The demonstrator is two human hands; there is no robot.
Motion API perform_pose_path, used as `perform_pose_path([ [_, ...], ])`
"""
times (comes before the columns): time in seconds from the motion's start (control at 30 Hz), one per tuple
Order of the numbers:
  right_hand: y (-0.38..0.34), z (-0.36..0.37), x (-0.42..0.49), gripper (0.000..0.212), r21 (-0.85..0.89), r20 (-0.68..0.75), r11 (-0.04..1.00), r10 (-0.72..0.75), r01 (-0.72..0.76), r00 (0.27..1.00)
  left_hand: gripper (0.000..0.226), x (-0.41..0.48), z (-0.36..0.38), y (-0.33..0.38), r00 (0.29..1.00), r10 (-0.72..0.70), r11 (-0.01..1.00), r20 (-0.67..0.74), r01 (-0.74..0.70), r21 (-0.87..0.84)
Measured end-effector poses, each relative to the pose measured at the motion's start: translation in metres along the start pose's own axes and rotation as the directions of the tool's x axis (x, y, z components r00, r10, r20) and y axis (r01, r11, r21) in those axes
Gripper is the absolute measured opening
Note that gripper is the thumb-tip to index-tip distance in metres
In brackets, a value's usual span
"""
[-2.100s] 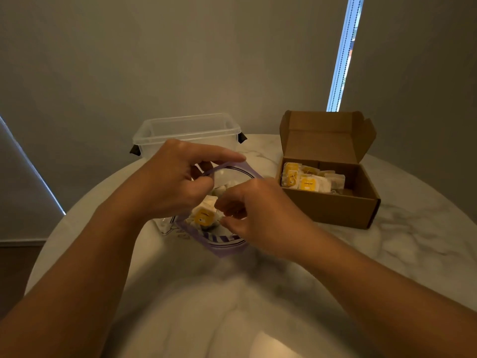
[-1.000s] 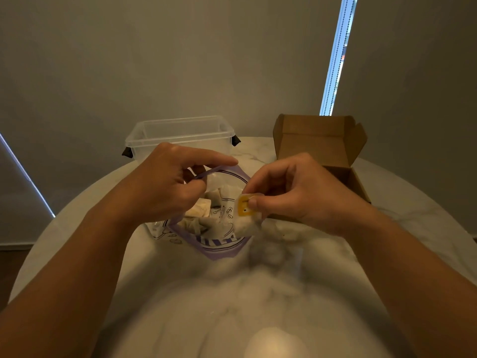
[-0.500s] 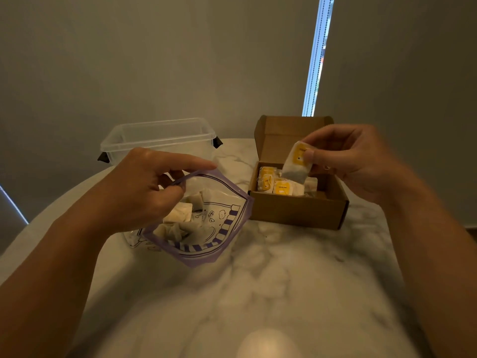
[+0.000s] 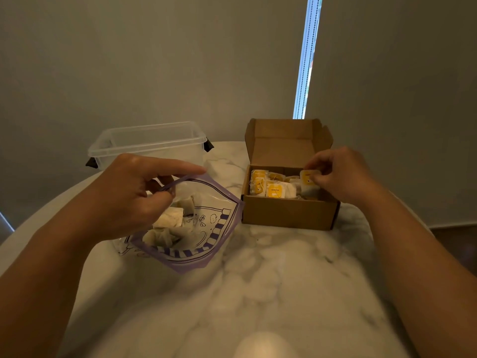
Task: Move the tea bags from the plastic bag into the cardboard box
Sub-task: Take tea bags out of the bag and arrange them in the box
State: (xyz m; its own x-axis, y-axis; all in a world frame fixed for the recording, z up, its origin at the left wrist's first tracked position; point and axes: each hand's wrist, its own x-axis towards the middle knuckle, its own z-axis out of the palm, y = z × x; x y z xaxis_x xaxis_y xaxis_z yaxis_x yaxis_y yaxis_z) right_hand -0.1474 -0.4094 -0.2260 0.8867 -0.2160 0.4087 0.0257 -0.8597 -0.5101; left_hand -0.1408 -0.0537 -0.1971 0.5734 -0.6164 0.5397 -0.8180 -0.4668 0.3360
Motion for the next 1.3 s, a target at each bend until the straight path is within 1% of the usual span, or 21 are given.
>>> perform_pose_path([
  [0.1, -0.005, 0.003, 0.0, 0.02, -0.07, 0.027, 0.997, -0.022, 0.024, 0.999, 0.047, 0.001, -0.001, 0.002, 1.0, 0.006, 1.0, 0.004, -0.006, -0.014],
  [0.23, -0.009, 0.004, -0.001, 0.017, -0.122, 0.051, 0.991, -0.049, 0.054, 0.998, 0.05, 0.001, -0.001, 0.0, 1.0, -0.006, 1.0, -0.01, 0.006, -0.006],
  [0.37, -0.009, 0.005, 0.003, 0.021, -0.193, 0.031, 0.979, -0.062, 0.067, 0.998, 0.051, 0.0, -0.001, 0.0, 1.0, -0.013, 1.0, -0.015, 0.013, -0.009],
  [0.6, -0.003, 0.006, 0.008, 0.022, -0.233, -0.031, 0.972, -0.033, 0.025, 0.999, 0.051, 0.0, 0.0, 0.0, 1.0, -0.027, 1.0, -0.012, 0.027, -0.007],
  [0.67, -0.005, 0.002, 0.006, 0.022, -0.21, -0.069, 0.977, -0.037, 0.022, 0.997, 0.05, 0.0, 0.0, 0.0, 1.0, -0.028, 1.0, -0.012, 0.027, -0.011],
  [0.77, -0.012, -0.005, -0.001, 0.022, -0.145, -0.122, 0.988, -0.076, 0.058, 0.99, 0.048, 0.0, -0.001, 0.0, 1.0, -0.024, 1.0, -0.021, 0.023, -0.016],
  [0.83, -0.022, -0.012, -0.007, 0.019, -0.057, -0.167, 0.994, -0.106, 0.098, 0.98, 0.048, 0.0, -0.001, 0.001, 0.999, -0.035, 0.999, -0.025, 0.035, -0.019],
  [0.9, -0.037, -0.017, -0.016, 0.015, 0.09, -0.191, 0.983, -0.138, 0.158, 0.972, 0.049, 0.0, -0.001, 0.003, 0.999, -0.035, 0.999, -0.018, 0.034, -0.014],
  [0.93, -0.047, -0.018, -0.021, 0.014, 0.176, -0.18, 0.966, -0.159, 0.191, 0.971, 0.049, 0.0, -0.001, 0.003, 0.999, -0.033, 0.999, -0.014, 0.033, -0.008],
  [1.0, -0.069, -0.016, -0.033, 0.014, 0.361, -0.105, 0.903, -0.211, 0.235, 0.972, 0.051, 0.0, -0.002, 0.004, 0.999, -0.04, 0.999, -0.014, 0.04, -0.003],
  [1.07, -0.09, -0.008, -0.045, 0.013, 0.468, 0.001, 0.847, -0.285, 0.252, 0.958, 0.052, -0.001, -0.004, 0.003, 0.999, -0.047, 0.999, -0.013, 0.047, -0.004],
  [1.2, -0.119, 0.013, -0.067, 0.014, 0.546, 0.235, 0.805, -0.414, 0.234, 0.879, 0.05, 0.0, -0.004, 0.005, 0.999, -0.049, 0.999, -0.006, 0.049, 0.004],
  [1.23, -0.125, 0.019, -0.071, 0.015, 0.545, 0.27, 0.805, -0.435, 0.237, 0.859, 0.05, 0.0, -0.004, 0.005, 0.999, -0.048, 0.999, -0.005, 0.048, 0.004],
  [1.3, -0.134, 0.033, -0.08, 0.017, 0.49, 0.3, 0.817, -0.484, 0.303, 0.822, 0.05, 0.0, -0.004, 0.006, 0.999, -0.044, 0.999, -0.006, 0.044, 0.01],
])
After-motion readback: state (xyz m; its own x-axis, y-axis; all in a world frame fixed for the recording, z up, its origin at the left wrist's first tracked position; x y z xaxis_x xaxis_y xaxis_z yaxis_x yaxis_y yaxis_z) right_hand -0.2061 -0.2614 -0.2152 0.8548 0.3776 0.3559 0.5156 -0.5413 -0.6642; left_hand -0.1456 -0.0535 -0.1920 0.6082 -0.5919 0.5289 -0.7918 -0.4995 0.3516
